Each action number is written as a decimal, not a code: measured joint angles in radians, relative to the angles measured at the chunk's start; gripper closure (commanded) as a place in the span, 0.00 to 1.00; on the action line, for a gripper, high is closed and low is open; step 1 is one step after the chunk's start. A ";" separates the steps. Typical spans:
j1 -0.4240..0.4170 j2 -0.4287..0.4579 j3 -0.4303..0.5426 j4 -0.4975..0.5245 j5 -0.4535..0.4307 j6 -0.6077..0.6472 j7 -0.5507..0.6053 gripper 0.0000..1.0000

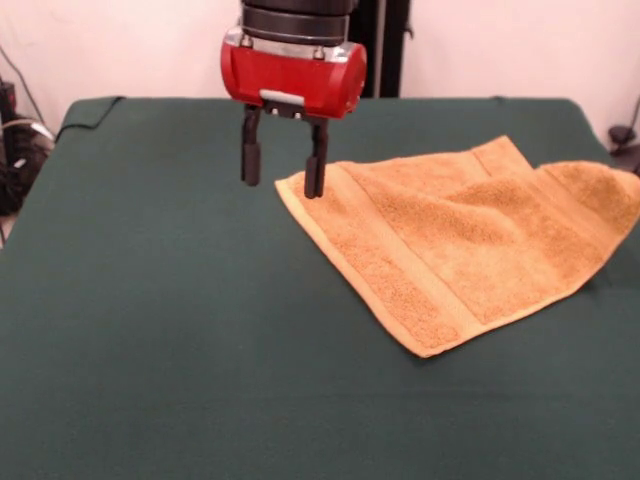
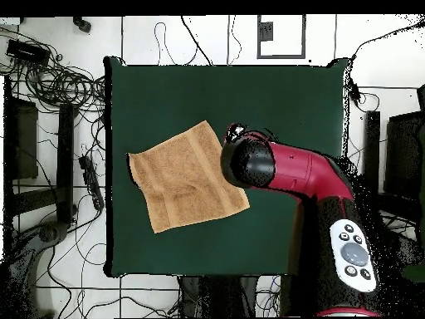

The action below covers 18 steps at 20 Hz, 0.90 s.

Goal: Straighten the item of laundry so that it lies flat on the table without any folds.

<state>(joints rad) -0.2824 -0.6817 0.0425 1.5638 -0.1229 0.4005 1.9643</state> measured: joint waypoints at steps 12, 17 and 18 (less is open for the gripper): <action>0.052 0.030 -0.019 0.000 0.006 -0.043 0.000 0.00; 0.076 0.059 -0.033 0.000 0.020 -0.055 0.000 0.00; 0.081 0.066 -0.037 0.000 0.022 -0.058 0.000 0.00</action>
<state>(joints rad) -0.2018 -0.6160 0.0059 1.5634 -0.1007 0.3429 1.9643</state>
